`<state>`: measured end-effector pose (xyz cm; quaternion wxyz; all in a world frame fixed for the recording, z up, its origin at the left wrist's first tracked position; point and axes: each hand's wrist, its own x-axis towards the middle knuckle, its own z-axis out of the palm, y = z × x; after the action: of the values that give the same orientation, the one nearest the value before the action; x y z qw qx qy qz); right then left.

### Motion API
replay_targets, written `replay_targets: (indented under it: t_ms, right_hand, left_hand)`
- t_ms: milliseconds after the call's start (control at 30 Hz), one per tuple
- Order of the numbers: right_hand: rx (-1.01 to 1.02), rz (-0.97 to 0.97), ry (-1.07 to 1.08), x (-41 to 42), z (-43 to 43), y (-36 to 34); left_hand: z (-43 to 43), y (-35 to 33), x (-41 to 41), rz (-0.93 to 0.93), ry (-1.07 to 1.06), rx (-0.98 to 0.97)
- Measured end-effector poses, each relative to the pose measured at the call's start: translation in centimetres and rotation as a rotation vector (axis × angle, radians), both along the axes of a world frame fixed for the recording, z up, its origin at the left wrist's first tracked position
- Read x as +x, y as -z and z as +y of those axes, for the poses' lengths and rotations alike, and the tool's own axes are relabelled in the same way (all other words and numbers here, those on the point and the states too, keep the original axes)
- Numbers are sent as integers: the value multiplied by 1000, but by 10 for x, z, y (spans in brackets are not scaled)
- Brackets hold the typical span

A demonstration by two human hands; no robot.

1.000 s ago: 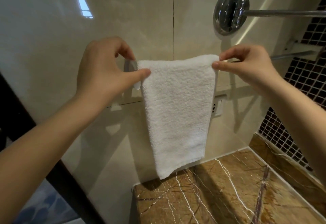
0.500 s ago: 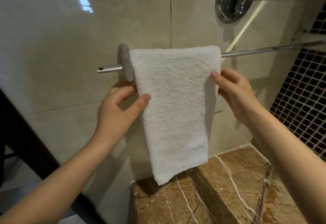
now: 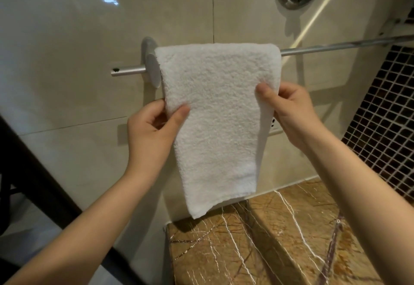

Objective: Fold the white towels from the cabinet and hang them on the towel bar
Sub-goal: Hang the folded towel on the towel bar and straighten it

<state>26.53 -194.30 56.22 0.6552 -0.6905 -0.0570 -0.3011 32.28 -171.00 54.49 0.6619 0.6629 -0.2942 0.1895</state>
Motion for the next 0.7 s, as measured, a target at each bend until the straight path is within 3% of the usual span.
replay_targets:
  t_ms: [100, 200, 367, 700]
  right_hand:
    - [-10, 61, -4, -2, -1, 13]
    - [-62, 159, -56, -7, -5, 29]
    - [-251, 182, -64, -15, -10, 48]
    - [-160, 121, -1, -17, -1, 70]
  left_hand:
    - [3, 9, -5, 27, 65, -23]
    - [9, 20, -7, 55, 111, 83]
    - [17, 39, -3, 124, 30, 174]
    - [12, 53, 2, 122, -15, 138]
